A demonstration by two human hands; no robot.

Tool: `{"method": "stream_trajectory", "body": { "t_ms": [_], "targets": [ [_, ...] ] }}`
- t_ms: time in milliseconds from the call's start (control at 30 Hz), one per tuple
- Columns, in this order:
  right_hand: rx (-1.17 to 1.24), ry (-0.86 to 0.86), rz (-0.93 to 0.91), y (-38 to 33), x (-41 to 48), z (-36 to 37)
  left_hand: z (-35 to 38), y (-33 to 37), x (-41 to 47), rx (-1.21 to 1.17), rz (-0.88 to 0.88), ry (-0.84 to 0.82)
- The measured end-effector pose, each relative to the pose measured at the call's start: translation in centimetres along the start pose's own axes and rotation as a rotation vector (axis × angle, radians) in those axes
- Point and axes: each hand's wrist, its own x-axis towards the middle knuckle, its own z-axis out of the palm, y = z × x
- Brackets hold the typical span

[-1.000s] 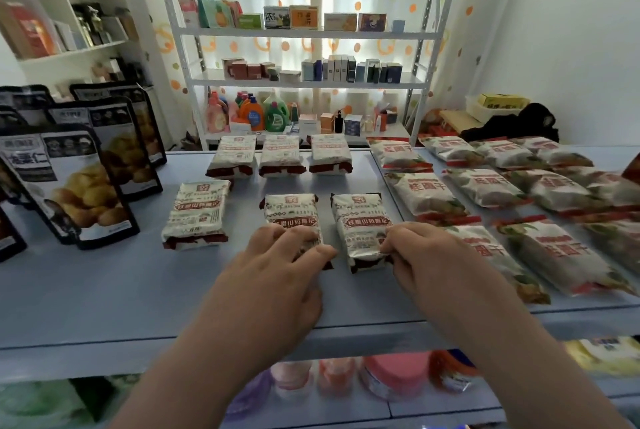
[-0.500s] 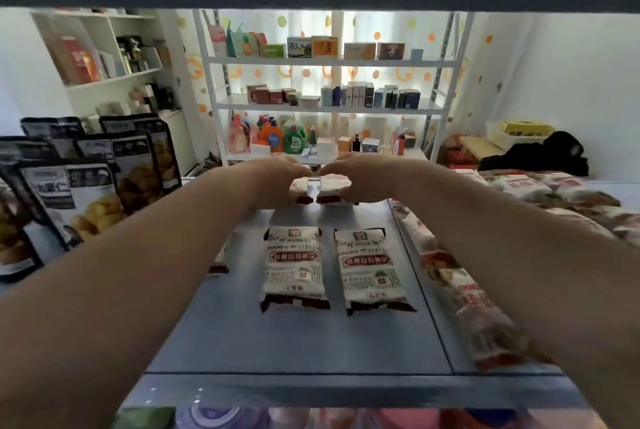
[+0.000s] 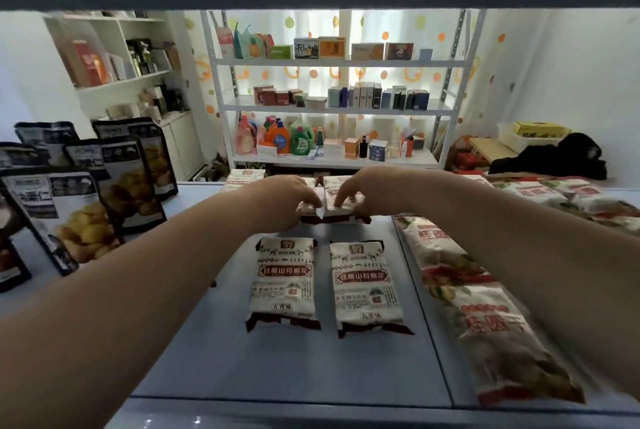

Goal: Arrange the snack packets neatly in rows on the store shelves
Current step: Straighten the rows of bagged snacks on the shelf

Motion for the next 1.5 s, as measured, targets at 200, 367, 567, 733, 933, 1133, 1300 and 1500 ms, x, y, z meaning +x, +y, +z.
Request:
{"method": "stream_trajectory", "body": {
  "t_ms": [200,367,567,733,933,1133,1300,1500],
  "targets": [
    [-0.019,-0.006,0.037,-1.1,-1.7,-0.2,-0.1,0.5,-0.3,0.013,-0.001,-0.047],
    [0.002,0.056,0.038,-3.2,-4.3,-1.1,-2.0,2.0,-2.6,-0.009,-0.077,-0.052],
    [0.049,-0.097,-0.003,-7.6,-10.9,0.7,-1.6,6.1,-10.7,-0.087,-0.038,0.004],
    [0.046,-0.171,0.073,-7.2,-11.7,1.5,0.4,6.5,-11.8,-0.071,-0.076,-0.143],
    [0.016,-0.198,0.104,-6.5,-11.1,1.2,1.6,6.8,-12.1,-0.061,-0.076,-0.105],
    [0.107,-0.055,0.028,-7.1,-9.6,-2.0,-0.7,3.1,-13.9,-0.183,-0.15,0.132],
    [0.11,0.115,-0.097,-9.5,-2.2,-4.1,-0.3,-1.5,-16.8,-0.207,-0.334,0.219],
    [0.042,0.038,-0.121,-12.1,8.7,-3.3,2.7,-0.6,-18.1,-0.282,-0.394,0.368]
  ]
}}
